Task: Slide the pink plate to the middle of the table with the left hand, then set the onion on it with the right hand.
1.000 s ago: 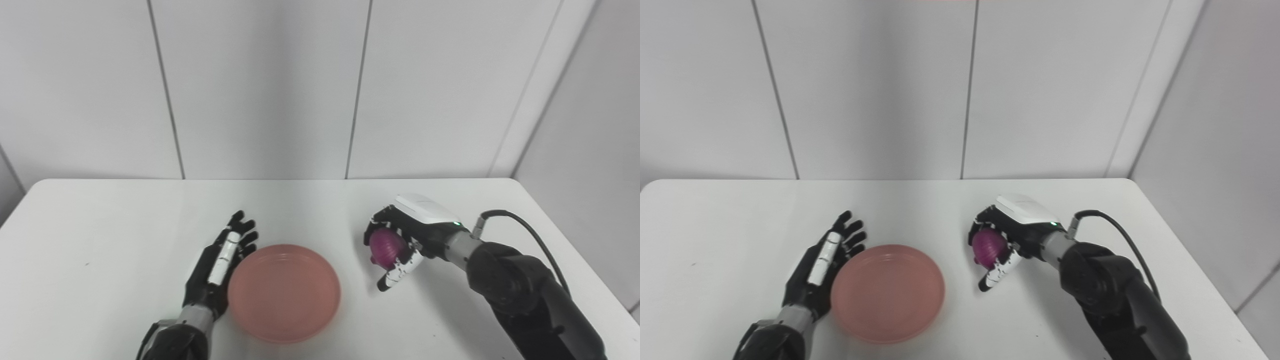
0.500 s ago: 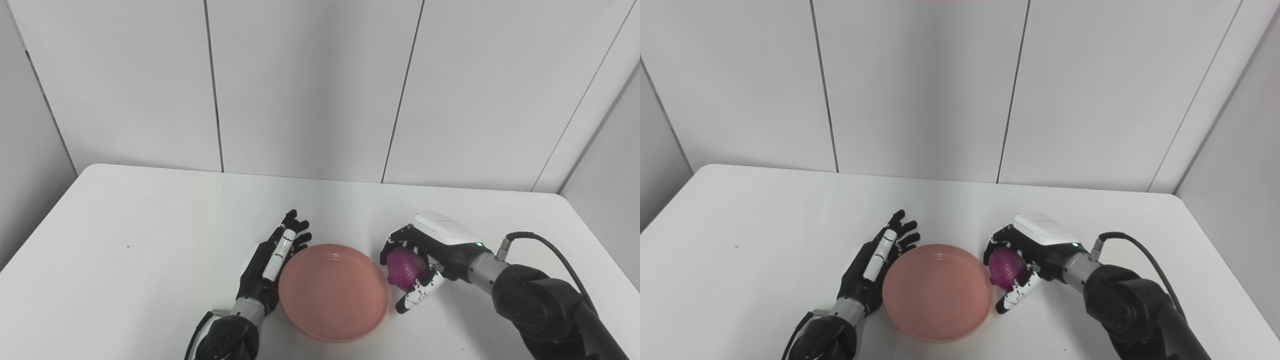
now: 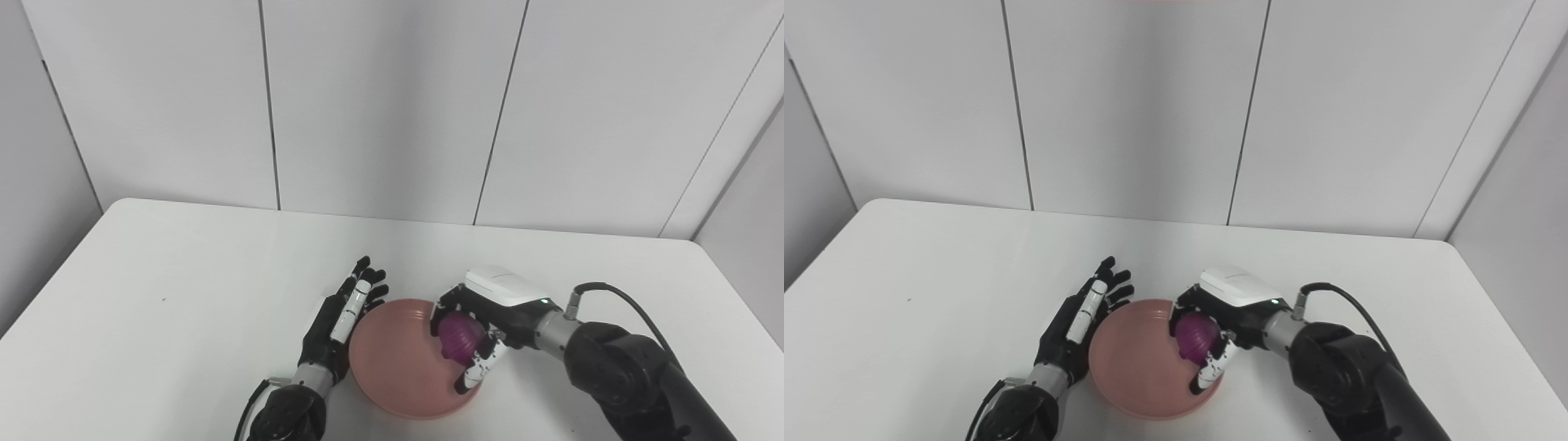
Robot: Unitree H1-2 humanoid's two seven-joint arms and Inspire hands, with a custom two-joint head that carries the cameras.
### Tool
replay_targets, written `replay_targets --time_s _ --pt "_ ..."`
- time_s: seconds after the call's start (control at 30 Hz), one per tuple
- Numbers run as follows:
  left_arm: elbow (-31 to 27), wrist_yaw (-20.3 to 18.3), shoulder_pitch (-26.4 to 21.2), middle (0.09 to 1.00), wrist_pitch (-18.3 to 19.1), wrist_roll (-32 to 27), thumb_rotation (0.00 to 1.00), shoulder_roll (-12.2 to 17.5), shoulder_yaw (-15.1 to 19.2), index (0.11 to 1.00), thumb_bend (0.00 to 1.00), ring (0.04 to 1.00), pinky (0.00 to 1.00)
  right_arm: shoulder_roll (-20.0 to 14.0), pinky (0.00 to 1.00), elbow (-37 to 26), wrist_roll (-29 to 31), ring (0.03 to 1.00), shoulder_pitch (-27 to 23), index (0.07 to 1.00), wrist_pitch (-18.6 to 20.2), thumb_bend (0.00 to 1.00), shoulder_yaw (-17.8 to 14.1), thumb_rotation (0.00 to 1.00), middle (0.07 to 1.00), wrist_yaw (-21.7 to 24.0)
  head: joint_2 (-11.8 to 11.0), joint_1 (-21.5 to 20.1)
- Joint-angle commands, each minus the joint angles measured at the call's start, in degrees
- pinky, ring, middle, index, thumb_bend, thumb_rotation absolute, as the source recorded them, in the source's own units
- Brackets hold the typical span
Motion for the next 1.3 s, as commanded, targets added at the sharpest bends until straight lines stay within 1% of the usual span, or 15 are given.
replay_targets --time_s 0.0,0.13,0.23,0.37,0.47,0.63,0.83,1.07,1.17,1.27 --pt "3.3 0.5 2.5 0.902 4.3 0.0 0.81 -0.1 0.3 0.949 0.64 0.877 0.90 1.0 0.32 -0.5 -0.9 0.400 -3.4 0.515 -1.1 0.53 0.0 0.01 0.453 0.0 0.1 -0.1" --pt "3.2 0.4 2.6 0.896 4.1 0.2 0.81 0.2 0.3 0.947 0.64 0.876 0.89 3.0 0.34 0.4 -1.9 0.416 -5.1 0.506 -1.0 0.53 1.3 0.01 0.465 1.3 0.0 -0.2" --pt "3.2 0.3 2.6 0.902 4.2 0.1 0.81 0.3 0.4 0.946 0.64 0.885 0.89 4.3 0.32 0.7 -2.1 0.396 -6.1 0.514 -1.0 0.53 1.8 0.01 0.450 2.1 0.0 -0.3" --pt "3.2 0.3 2.7 0.898 4.1 0.1 0.81 0.4 0.4 0.940 0.64 0.875 0.88 5.4 0.29 1.2 -2.3 0.360 -7.1 0.523 -1.4 0.52 2.3 0.01 0.428 2.3 0.0 -0.5" --pt "3.0 0.2 2.7 0.897 4.2 -0.1 0.81 0.3 0.5 0.937 0.64 0.874 0.88 5.8 0.30 2.2 -2.1 0.367 -7.4 0.524 -2.1 0.52 2.6 0.01 0.430 2.1 0.0 -0.7" --pt "2.7 -0.1 2.8 0.900 4.3 -0.3 0.81 0.6 0.5 0.943 0.64 0.875 0.90 5.9 0.32 4.7 -2.4 0.389 -7.6 0.524 -2.4 0.52 3.1 0.01 0.440 1.6 0.2 -1.0" --pt "2.6 -0.2 2.9 0.902 4.7 -0.5 0.80 0.8 0.7 0.942 0.64 0.884 0.89 5.5 0.32 7.9 -2.9 0.394 -7.3 0.525 -3.0 0.52 2.7 0.01 0.441 0.4 0.3 -1.5" --pt "2.1 -0.4 3.1 0.901 5.1 -0.6 0.80 0.8 0.7 0.945 0.64 0.879 0.88 5.0 0.31 9.4 -5.0 0.385 -7.1 0.518 -4.0 0.52 3.1 0.01 0.444 -0.5 0.4 -1.8" --pt "2.1 -0.5 3.1 0.902 5.1 -0.7 0.79 0.7 0.9 0.946 0.64 0.890 0.89 4.9 0.34 9.6 -6.4 0.421 -7.0 0.498 -4.5 0.53 3.3 0.01 0.470 -1.1 0.5 -1.9" --pt "2.1 -0.4 3.2 0.900 5.3 -0.4 0.79 0.6 0.9 0.944 0.64 0.887 0.89 5.0 0.33 9.6 -6.9 0.420 -6.9 0.501 -4.8 0.53 3.1 0.01 0.467 -1.3 0.5 -2.0"
